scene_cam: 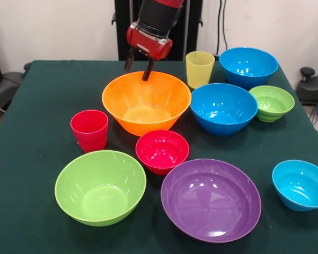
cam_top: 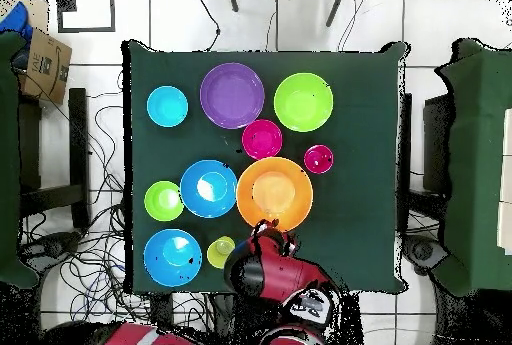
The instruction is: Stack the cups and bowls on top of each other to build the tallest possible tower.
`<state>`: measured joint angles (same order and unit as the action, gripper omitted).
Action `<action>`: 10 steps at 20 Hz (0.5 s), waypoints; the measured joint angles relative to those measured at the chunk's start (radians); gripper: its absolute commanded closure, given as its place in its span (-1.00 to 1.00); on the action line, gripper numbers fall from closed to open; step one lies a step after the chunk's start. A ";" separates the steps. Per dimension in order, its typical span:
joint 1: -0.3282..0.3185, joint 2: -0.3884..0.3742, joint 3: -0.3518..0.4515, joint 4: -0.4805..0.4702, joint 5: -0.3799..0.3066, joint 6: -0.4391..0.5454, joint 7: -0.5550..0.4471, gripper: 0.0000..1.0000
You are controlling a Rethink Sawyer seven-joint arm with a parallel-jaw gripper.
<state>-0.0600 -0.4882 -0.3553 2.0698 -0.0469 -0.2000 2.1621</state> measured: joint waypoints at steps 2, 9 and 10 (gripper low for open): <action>0.000 0.007 -0.002 0.000 0.007 -0.021 0.000 -1.00; -0.012 0.033 -0.006 0.000 0.036 -0.076 0.000 -1.00; -0.016 0.036 -0.006 0.000 0.038 -0.080 0.000 -1.00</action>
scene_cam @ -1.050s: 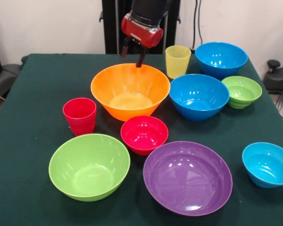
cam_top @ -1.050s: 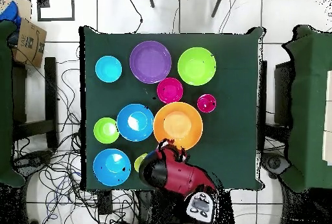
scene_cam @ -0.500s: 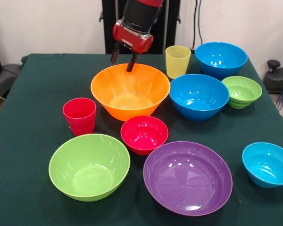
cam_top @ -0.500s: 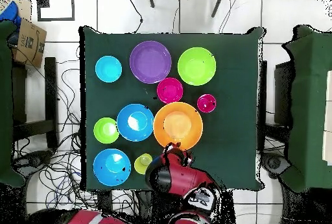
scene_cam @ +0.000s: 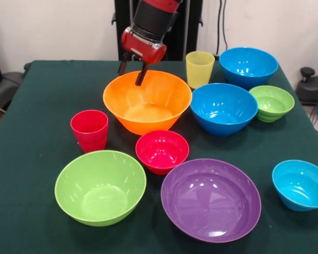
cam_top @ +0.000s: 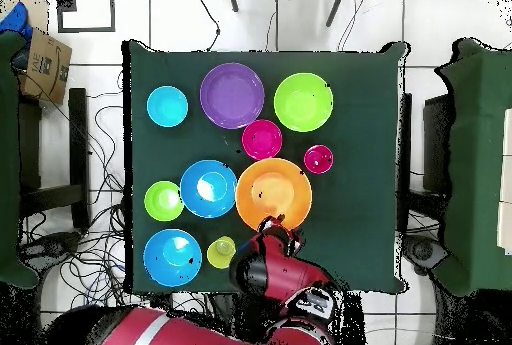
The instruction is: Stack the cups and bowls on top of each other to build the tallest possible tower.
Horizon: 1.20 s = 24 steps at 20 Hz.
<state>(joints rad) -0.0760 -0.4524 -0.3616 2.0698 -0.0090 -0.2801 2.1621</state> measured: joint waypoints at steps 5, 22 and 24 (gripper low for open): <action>-0.017 0.014 0.000 0.000 0.000 -0.025 0.000 -1.00; -0.043 0.050 0.002 0.000 0.000 -0.033 0.000 -1.00; -0.046 0.051 0.006 0.000 0.001 -0.033 0.000 -1.00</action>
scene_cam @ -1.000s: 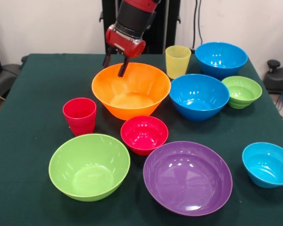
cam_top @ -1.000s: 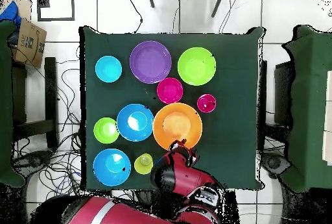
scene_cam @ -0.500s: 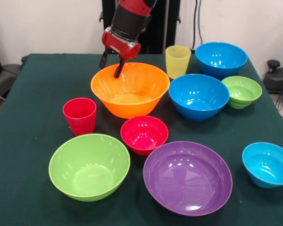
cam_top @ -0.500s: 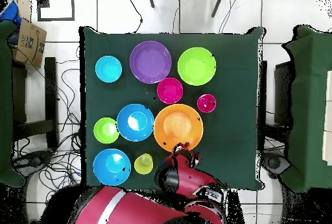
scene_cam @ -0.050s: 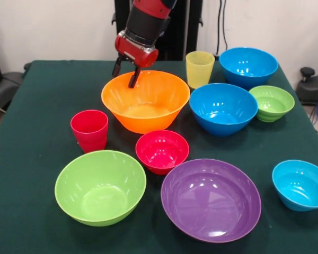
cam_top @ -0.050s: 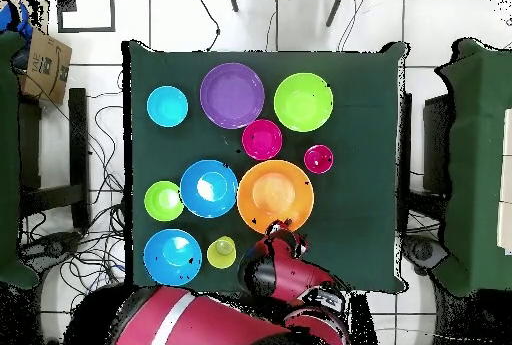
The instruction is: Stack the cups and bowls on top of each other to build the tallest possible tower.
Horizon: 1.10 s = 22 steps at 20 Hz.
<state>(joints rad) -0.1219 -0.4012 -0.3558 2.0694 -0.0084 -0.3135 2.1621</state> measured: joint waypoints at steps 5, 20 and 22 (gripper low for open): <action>-0.004 0.010 0.005 0.000 0.000 0.000 0.000 -1.00; -0.040 0.039 0.034 0.000 0.000 0.000 0.000 -1.00; -0.047 0.037 0.039 0.002 0.000 0.000 0.000 -1.00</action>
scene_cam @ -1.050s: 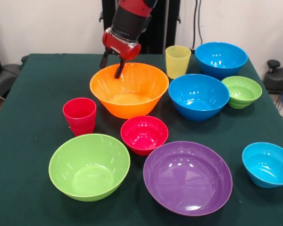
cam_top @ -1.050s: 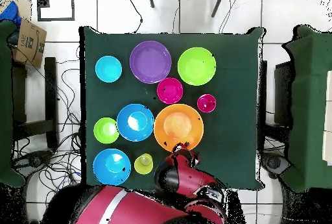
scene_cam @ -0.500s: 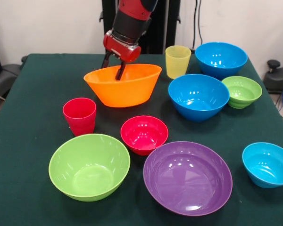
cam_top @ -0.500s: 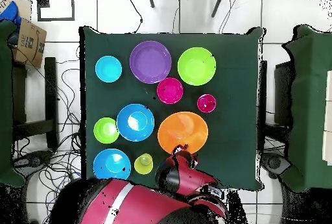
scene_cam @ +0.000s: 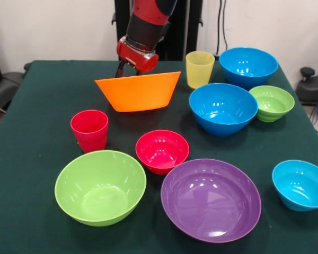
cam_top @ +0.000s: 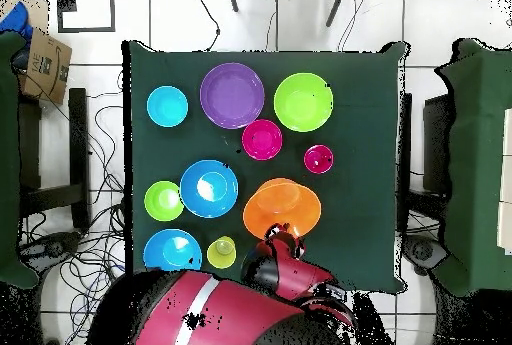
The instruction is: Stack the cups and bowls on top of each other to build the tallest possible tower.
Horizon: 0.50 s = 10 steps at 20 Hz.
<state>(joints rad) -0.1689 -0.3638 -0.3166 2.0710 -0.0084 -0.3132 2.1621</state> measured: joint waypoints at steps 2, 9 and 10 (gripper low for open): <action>-0.006 -0.005 0.006 0.003 0.000 0.000 0.000 -1.00; -0.012 -0.052 0.033 0.009 0.000 0.028 0.000 -1.00; -0.013 -0.060 0.037 0.009 0.000 0.036 0.000 -1.00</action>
<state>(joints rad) -0.1819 -0.4238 -0.2800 2.0798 -0.0086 -0.2767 2.1621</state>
